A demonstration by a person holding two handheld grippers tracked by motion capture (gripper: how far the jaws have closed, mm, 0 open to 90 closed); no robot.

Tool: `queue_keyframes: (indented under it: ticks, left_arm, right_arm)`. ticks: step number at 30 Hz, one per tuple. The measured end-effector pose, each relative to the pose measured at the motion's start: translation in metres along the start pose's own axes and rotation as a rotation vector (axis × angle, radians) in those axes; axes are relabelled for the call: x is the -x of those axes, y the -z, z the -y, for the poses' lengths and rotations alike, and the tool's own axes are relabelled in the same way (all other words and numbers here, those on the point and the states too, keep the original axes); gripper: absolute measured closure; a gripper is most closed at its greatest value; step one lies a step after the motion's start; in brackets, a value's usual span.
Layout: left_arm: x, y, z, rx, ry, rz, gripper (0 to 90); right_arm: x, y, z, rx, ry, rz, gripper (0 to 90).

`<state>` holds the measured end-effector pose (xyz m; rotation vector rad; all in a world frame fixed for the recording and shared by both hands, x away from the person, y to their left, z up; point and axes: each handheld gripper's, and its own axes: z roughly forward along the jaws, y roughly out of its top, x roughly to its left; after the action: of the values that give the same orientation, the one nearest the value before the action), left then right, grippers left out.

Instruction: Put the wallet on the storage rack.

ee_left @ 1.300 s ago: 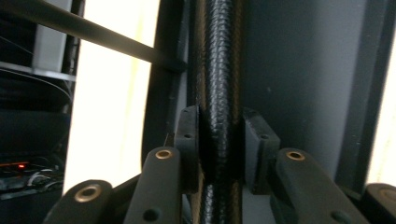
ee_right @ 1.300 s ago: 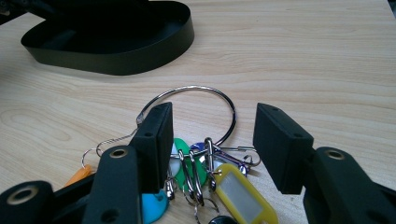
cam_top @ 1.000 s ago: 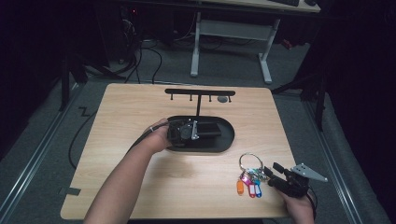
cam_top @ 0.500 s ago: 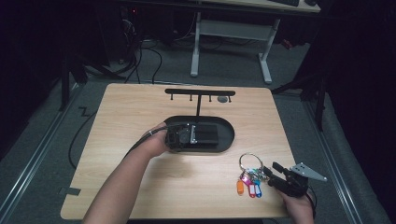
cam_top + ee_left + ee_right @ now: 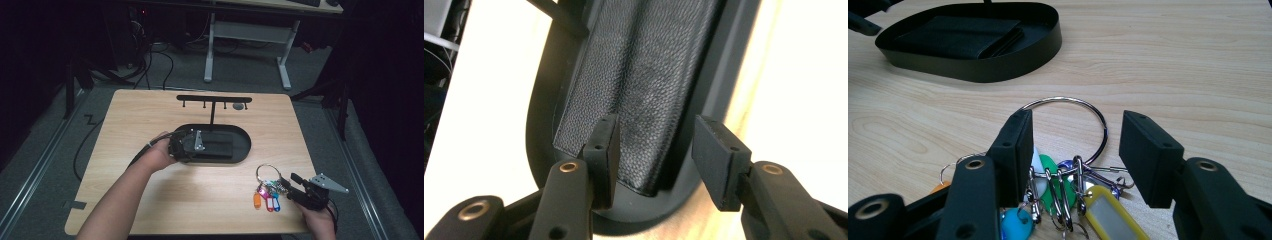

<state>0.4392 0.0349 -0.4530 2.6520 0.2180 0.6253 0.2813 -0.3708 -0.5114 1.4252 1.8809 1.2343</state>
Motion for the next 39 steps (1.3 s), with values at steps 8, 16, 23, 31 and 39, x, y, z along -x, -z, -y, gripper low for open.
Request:
queue_keyframes:
  ticks: [8, 16, 23, 31, 39]
  left_arm:
    - [0.026, 0.015, 0.021, 0.054, 0.074, 0.0, 50.0]
    - [0.048, 0.028, 0.056, 0.183, 0.31, 0.004, 42.9]
    - [0.084, 0.029, 0.103, 0.252, 0.55, 0.057, 36.5]
    - [0.111, 0.041, 0.13, 0.293, 0.612, 0.044, 30.0]
    - [0.111, 0.046, 0.136, 0.399, 0.654, 0.096, 29.7]
  right_arm:
    - [-0.002, -0.002, 0.001, -0.012, 0.002, -0.008, 48.5]
    - [-0.003, -0.005, 0.001, -0.025, 0.004, -0.009, 48.8]
    - [-0.004, -0.009, 0.002, -0.041, 0.007, -0.017, 49.0]
    - [-0.007, -0.013, 0.001, -0.064, 0.012, -0.05, 45.9]
    - [-0.02, -0.027, -0.005, -0.127, -0.011, -0.079, 43.4]
